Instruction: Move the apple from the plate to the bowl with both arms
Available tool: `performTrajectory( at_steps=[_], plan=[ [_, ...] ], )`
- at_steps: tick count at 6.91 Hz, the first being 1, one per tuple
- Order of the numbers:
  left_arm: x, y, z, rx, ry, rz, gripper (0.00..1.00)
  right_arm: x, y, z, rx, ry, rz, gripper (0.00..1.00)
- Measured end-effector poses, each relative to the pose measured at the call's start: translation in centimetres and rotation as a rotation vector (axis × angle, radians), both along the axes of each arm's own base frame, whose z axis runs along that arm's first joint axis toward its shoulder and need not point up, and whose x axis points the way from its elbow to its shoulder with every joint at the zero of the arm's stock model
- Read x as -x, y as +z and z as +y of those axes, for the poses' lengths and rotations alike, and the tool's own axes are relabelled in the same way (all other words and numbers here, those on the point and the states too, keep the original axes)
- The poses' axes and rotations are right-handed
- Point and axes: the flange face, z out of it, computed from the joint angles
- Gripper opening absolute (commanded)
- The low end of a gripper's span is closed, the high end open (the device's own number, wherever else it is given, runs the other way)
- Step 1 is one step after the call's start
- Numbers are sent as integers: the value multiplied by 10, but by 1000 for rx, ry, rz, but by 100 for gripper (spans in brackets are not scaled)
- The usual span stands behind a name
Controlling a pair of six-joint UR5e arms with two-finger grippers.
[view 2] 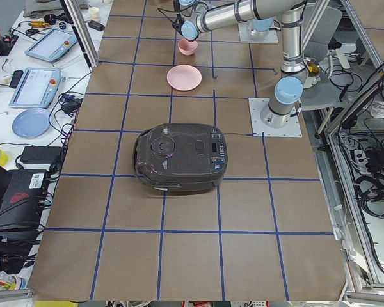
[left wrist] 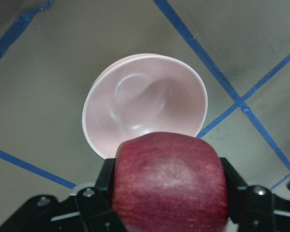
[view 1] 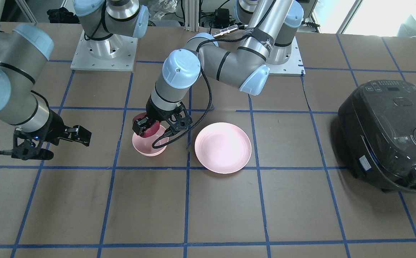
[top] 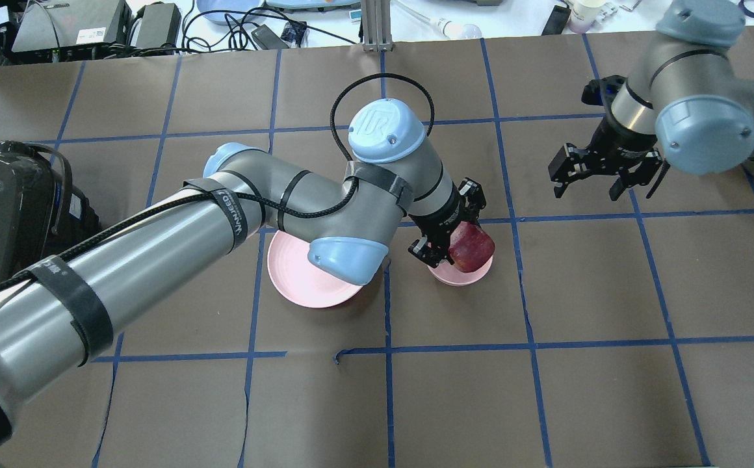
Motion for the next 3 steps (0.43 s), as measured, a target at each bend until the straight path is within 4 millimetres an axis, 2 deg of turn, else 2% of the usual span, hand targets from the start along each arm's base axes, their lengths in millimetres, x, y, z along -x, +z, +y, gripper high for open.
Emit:
performTrajectory(
  at_steps=[1, 2, 3],
  plan=[
    [1, -13, -2, -9, -5, -9, 14, 10, 15, 2, 26, -9, 10, 100],
    [1, -25, -3, -16, -8, -25, 34, 13, 29, 5, 52, -14, 18, 100],
    [1, -34, -5, -17, -10, -43, 78, 13, 37, 7, 67, -19, 22, 100]
  ],
)
